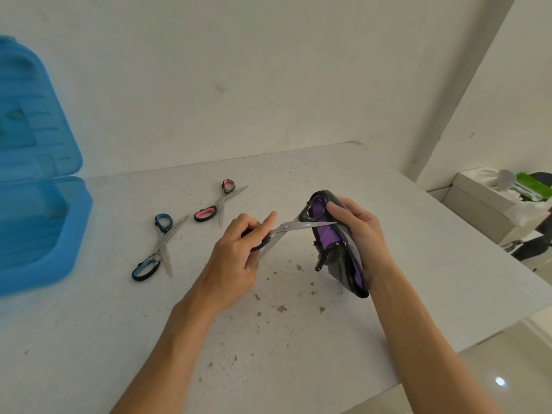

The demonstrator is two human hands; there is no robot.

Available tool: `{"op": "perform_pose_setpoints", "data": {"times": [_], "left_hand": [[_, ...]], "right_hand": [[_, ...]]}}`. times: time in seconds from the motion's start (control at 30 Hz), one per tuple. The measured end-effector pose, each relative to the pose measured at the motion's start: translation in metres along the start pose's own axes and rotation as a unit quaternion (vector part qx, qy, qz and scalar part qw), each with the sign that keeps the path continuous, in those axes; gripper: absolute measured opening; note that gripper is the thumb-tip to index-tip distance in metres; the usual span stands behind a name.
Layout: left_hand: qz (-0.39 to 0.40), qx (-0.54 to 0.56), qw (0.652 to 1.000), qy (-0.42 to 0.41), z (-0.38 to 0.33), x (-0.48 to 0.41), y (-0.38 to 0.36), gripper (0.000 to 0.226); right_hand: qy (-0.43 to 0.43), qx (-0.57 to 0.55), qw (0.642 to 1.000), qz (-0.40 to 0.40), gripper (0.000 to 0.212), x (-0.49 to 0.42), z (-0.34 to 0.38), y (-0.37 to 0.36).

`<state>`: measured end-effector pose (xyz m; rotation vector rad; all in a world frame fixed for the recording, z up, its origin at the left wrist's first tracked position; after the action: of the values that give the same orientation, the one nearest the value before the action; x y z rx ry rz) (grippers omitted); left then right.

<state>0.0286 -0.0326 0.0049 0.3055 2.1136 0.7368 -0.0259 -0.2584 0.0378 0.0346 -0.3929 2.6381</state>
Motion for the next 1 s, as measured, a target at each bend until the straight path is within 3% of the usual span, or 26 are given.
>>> {"op": "perform_pose_setpoints", "data": {"times": [0.2, 0.3, 0.37, 0.6, 0.7, 0.8, 1.0], "left_hand": [[0.101, 0.144, 0.970, 0.170, -0.004, 0.003, 0.017, 0.090], [0.062, 0.266, 0.924, 0.269, -0.011, 0.001, 0.014, 0.050], [0.046, 0.266, 0.908, 0.320, -0.017, 0.000, 0.008, 0.036], [0.059, 0.329, 0.870, 0.361, -0.022, 0.001, -0.011, 0.025], [0.005, 0.355, 0.863, 0.360, -0.021, 0.000, -0.012, 0.026], [-0.069, 0.320, 0.872, 0.364, -0.013, 0.001, -0.007, 0.025], [-0.154, 0.282, 0.870, 0.374, -0.004, 0.001, -0.005, 0.027]], "right_hand": [[0.017, 0.007, 1.000, -0.024, 0.017, -0.001, -0.004, -0.004], [0.017, -0.007, 1.000, -0.023, 0.014, -0.002, -0.005, -0.005], [0.013, -0.010, 1.000, -0.021, 0.014, -0.001, -0.007, -0.007], [0.016, -0.011, 0.999, -0.037, 0.019, -0.004, -0.012, -0.008], [-0.056, -0.053, 0.995, -0.065, 0.030, -0.008, -0.016, -0.003], [-0.065, -0.113, 0.991, -0.017, 0.048, -0.008, -0.012, 0.002], [0.082, 0.117, 0.990, 0.002, 0.070, -0.007, -0.007, 0.007]]}}
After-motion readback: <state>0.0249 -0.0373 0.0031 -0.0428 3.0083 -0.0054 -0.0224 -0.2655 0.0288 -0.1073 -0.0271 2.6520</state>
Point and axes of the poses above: each hand's wrist, its own x-axis away from the middle knuckle, its own y-axis out of the back of the hand, z = x × y, the point moved 1 cm from there along -x, towards the middle knuckle, and after that the axes turned 6 degrees about -z, right-handed, at the moved point
